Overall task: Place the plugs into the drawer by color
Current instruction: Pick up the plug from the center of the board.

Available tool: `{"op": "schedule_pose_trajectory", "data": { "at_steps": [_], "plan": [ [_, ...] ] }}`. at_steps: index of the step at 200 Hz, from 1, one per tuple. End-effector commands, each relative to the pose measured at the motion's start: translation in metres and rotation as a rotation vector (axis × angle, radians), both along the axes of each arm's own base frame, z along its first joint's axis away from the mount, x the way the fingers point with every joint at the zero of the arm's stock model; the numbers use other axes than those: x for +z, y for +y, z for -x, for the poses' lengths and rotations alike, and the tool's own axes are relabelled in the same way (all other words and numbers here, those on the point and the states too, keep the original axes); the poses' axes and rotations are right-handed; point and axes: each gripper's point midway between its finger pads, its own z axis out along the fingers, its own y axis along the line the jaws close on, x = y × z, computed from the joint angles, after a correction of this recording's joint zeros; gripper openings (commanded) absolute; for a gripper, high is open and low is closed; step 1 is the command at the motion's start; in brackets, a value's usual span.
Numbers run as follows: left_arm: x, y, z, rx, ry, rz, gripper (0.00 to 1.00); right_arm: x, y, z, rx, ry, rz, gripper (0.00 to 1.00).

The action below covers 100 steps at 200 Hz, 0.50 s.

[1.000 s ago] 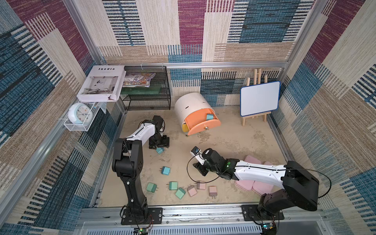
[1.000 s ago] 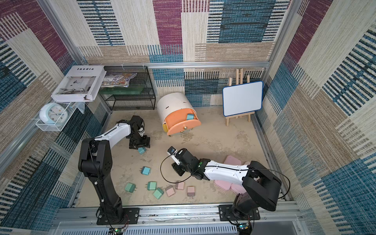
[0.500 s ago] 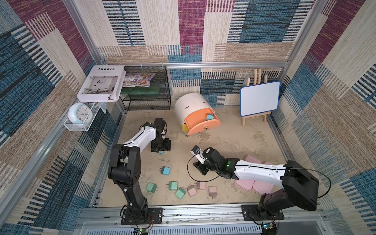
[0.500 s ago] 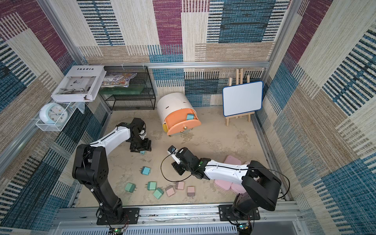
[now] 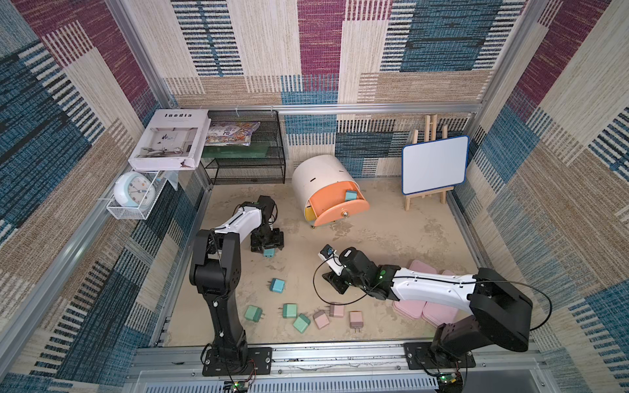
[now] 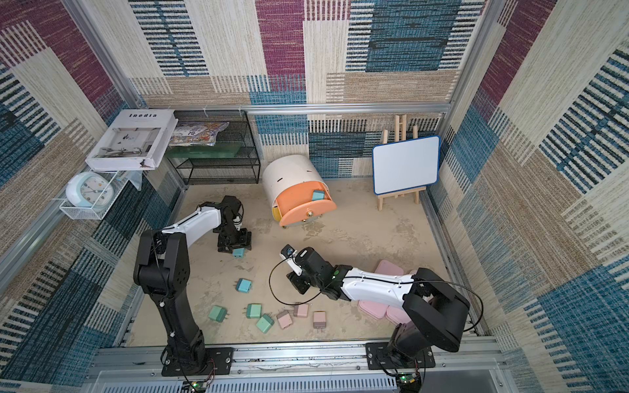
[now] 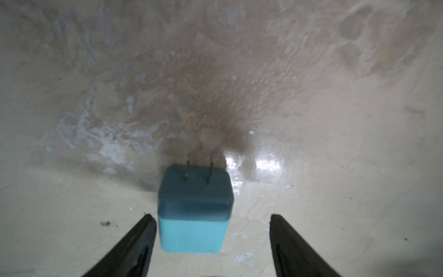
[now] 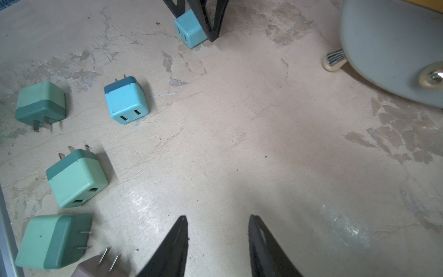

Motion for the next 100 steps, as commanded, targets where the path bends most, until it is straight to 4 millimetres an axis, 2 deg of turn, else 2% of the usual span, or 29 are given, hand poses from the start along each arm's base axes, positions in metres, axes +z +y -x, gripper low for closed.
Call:
{"op": "schedule_pose_trajectory", "data": {
  "at_steps": [1,57,78,100],
  "plan": [
    [0.002,-0.008,0.002,-0.009,0.007,0.024,0.78,0.002,0.003,-0.001,0.008,-0.009,-0.012,0.46],
    [0.006,-0.023,0.012,-0.044,0.006,0.026,0.74,0.003,0.007,-0.003,-0.005,0.006,-0.020,0.46],
    [0.024,-0.017,0.012,-0.036,-0.047,0.008,0.74,0.007,0.018,-0.003,0.007,0.034,-0.051,0.46],
    [0.058,-0.012,0.009,0.000,-0.143,0.013,0.72,0.014,0.039,-0.005,0.027,0.059,-0.091,0.45]
  ]
}}
